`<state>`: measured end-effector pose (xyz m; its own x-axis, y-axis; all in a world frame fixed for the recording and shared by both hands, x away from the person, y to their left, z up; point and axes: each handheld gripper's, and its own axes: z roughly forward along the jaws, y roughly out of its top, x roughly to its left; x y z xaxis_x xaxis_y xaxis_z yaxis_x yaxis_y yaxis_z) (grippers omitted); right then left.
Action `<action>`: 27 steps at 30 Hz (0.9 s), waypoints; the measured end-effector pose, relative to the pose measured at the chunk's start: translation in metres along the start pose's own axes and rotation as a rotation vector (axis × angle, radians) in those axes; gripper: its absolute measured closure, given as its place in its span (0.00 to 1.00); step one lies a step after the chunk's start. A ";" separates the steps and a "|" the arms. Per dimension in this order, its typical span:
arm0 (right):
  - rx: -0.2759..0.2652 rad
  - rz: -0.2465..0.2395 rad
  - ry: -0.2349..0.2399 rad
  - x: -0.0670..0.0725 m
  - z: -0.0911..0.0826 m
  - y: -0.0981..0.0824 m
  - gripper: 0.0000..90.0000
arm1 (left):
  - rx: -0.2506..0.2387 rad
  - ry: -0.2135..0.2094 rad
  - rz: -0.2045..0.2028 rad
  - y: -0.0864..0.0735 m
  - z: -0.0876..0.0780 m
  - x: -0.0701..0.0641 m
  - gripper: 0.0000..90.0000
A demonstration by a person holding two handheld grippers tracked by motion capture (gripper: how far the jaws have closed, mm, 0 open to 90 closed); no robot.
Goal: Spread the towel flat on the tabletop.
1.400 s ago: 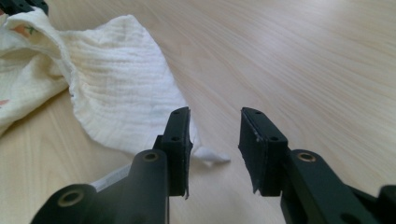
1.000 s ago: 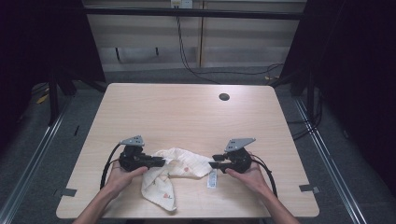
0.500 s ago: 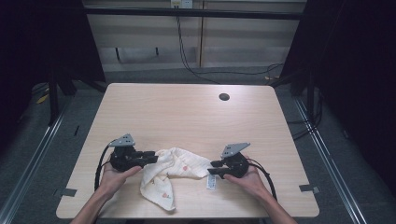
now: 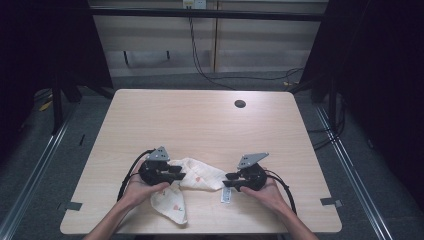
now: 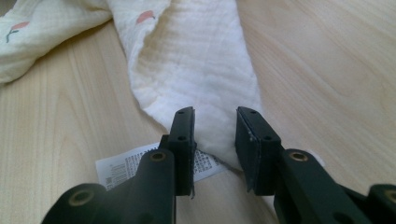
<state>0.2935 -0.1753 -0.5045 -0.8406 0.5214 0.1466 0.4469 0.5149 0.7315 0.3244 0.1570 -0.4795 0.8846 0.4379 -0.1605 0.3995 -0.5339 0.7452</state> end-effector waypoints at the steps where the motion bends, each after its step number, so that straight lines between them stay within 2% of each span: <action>1: 0.002 0.003 0.009 0.000 0.000 0.000 0.75 | 0.021 0.016 0.000 -0.001 0.004 0.003 0.72; 4: 0.008 -0.001 0.017 0.002 -0.002 -0.002 0.76 | 0.048 0.014 -0.001 -0.003 0.011 0.006 0.71; 6: 0.011 -0.001 0.021 0.004 -0.003 -0.002 0.76 | 0.043 0.010 -0.007 -0.004 0.014 0.006 0.71; 7: 0.021 -0.014 0.031 0.007 -0.003 -0.002 0.76 | 0.063 0.027 0.003 -0.005 0.018 0.004 0.72; 8: 0.019 -0.015 0.040 0.008 -0.003 -0.003 0.76 | 0.057 0.023 0.013 -0.005 0.021 0.002 0.74; 10: 0.024 -0.021 0.050 0.010 -0.004 -0.003 0.75 | 0.065 0.038 0.022 -0.005 0.020 0.000 0.80; 12: 0.027 -0.024 0.052 0.011 -0.005 -0.003 0.74 | 0.055 0.034 0.015 -0.005 0.020 0.001 0.90; 13: 0.028 -0.025 0.052 0.011 -0.007 -0.004 0.72 | 0.043 0.016 -0.012 -0.006 0.018 0.004 0.92; 14: 0.025 -0.019 0.052 0.011 -0.008 -0.004 0.72 | 0.043 0.016 -0.012 -0.006 0.018 0.004 0.93; 17: 0.005 -0.004 0.057 0.006 -0.016 -0.005 0.75 | -0.038 0.001 -0.044 -0.002 0.005 0.005 0.95; 18: -0.009 0.002 0.047 0.004 -0.019 -0.005 0.76 | -0.058 -0.020 -0.059 -0.001 0.002 0.006 0.95; 22: -0.057 0.015 0.017 -0.001 -0.032 -0.006 0.79 | -0.116 -0.058 -0.083 0.001 -0.011 0.008 0.95; 27: -0.038 -0.044 0.041 0.009 -0.022 -0.004 0.74 | -0.137 -0.051 -0.085 0.000 -0.019 0.009 0.94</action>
<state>0.2777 -0.1878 -0.4916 -0.8713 0.4703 0.1402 0.3981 0.5100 0.7625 0.3274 0.1746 -0.4684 0.8613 0.4383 -0.2569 0.4403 -0.3916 0.8080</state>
